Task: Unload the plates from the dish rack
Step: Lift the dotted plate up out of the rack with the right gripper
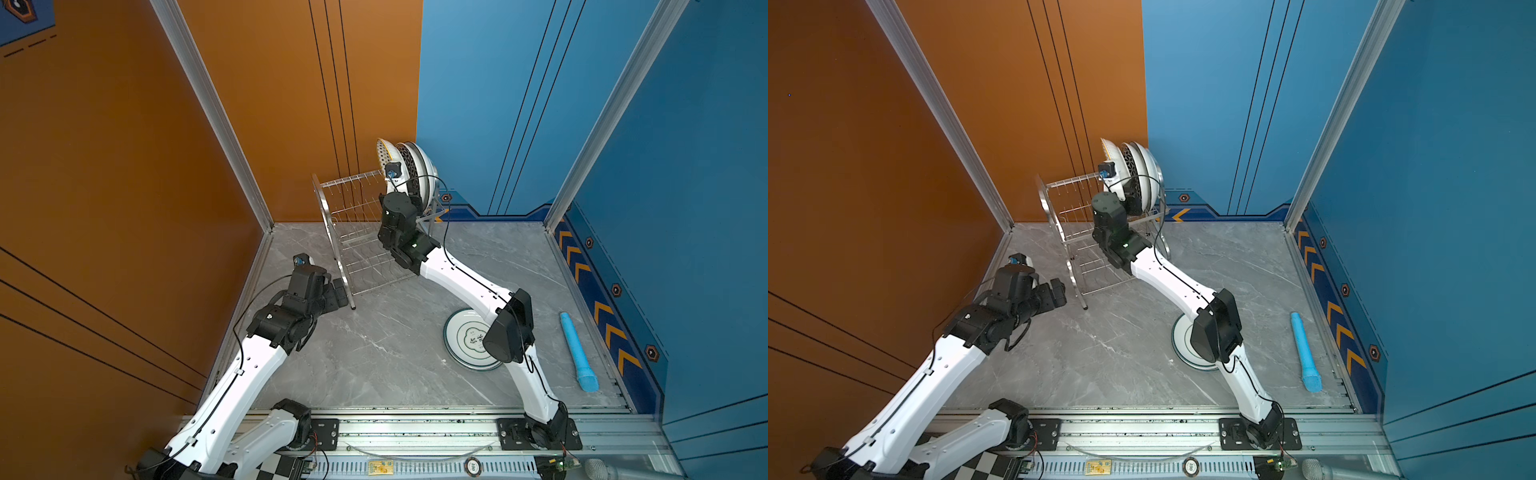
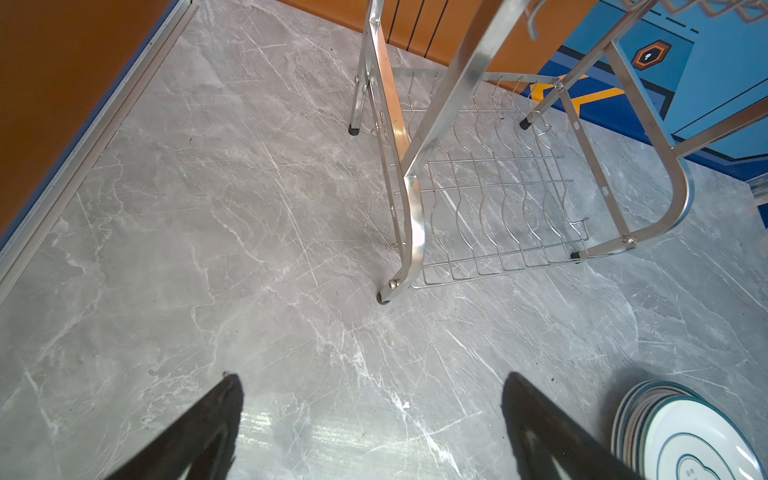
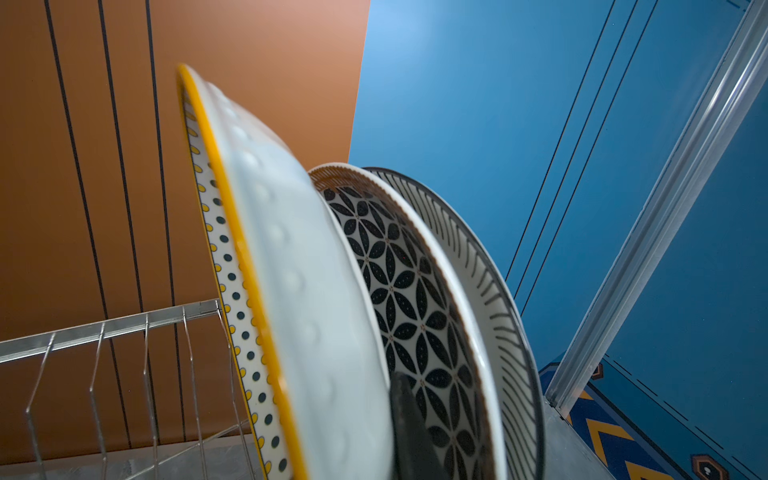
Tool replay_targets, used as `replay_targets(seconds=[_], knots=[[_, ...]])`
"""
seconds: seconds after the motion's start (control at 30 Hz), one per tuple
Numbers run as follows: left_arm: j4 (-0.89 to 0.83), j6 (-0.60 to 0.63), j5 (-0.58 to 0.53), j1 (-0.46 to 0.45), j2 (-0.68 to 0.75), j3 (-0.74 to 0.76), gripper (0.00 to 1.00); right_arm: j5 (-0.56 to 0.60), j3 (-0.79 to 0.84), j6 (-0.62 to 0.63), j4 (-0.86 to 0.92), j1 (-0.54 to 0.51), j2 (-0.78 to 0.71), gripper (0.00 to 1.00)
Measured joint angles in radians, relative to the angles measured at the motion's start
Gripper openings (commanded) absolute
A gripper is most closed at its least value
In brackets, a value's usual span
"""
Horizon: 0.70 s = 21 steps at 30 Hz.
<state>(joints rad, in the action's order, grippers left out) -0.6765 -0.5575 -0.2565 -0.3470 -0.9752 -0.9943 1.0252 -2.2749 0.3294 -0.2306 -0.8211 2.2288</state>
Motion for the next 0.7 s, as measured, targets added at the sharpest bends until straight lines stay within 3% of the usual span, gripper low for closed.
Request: replay_targets(seconds=[0.53, 0.7], knots=[[0.008, -0.001, 0.008, 0.000, 0.000, 0.004, 0.98, -0.001, -0.006, 0.014, -0.008, 0.000, -0.028, 0.00], [0.007, -0.001, 0.008, 0.000, 0.001, 0.007, 0.98, -0.020, -0.008, -0.034, 0.039, 0.000, -0.059, 0.00]])
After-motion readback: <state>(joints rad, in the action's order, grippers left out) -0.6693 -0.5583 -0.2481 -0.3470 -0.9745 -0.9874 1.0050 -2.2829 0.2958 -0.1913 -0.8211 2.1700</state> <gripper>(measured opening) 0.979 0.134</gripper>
